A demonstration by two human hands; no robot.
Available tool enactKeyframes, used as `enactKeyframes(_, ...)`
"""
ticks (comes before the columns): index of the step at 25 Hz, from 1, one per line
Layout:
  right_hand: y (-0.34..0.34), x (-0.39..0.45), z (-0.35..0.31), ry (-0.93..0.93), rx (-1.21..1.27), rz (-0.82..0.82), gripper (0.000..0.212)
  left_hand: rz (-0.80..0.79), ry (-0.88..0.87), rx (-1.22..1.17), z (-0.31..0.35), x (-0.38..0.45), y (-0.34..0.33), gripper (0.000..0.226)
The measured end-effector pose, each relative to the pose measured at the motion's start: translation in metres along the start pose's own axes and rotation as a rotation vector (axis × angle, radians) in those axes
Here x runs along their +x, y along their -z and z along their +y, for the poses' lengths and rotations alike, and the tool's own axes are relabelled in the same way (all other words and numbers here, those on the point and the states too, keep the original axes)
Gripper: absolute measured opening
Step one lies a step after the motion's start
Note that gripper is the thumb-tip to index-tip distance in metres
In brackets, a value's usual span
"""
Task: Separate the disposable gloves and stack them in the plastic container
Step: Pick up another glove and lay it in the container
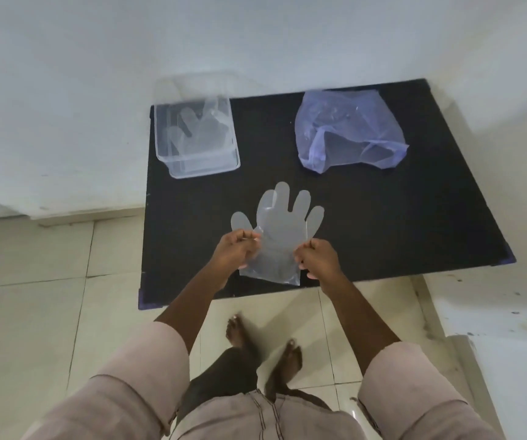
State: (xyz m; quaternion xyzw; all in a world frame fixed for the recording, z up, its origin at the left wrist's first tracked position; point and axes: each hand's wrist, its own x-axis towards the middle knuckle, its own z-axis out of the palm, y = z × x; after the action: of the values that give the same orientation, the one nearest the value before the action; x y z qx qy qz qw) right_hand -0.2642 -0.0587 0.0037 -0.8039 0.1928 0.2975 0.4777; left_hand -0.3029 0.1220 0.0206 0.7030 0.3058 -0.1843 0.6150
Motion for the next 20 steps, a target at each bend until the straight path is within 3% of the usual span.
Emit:
enactKeyframes(4, -0.015, -0.002, 0.03, -0.043, -0.391, 0.093, 0.023, 0.055, 0.106, -0.009, -0.043, -0.002, 0.011, 0.014)
enactKeyframes(7, -0.032, -0.001, 0.033, -0.007, -0.422, 0.136, 0.037, 0.055, 0.128, -0.003, -0.059, 0.003, 0.021, 0.014)
enactKeyframes(12, -0.048, 0.0, 0.022, -0.094, 0.041, 0.159, 0.03, 0.115, 0.035, 0.119, -0.077, 0.005, 0.03, 0.014)
enactKeyframes(16, -0.045, -0.008, 0.012, -0.181, 0.38, 0.081, 0.023, 0.182, -0.15, 0.384, -0.081, -0.001, 0.027, 0.051)
enactKeyframes(20, -0.035, -0.016, 0.001, -0.232, 0.579, 0.024, 0.026, 0.247, -0.201, 0.287, -0.067, -0.003, 0.022, 0.066)
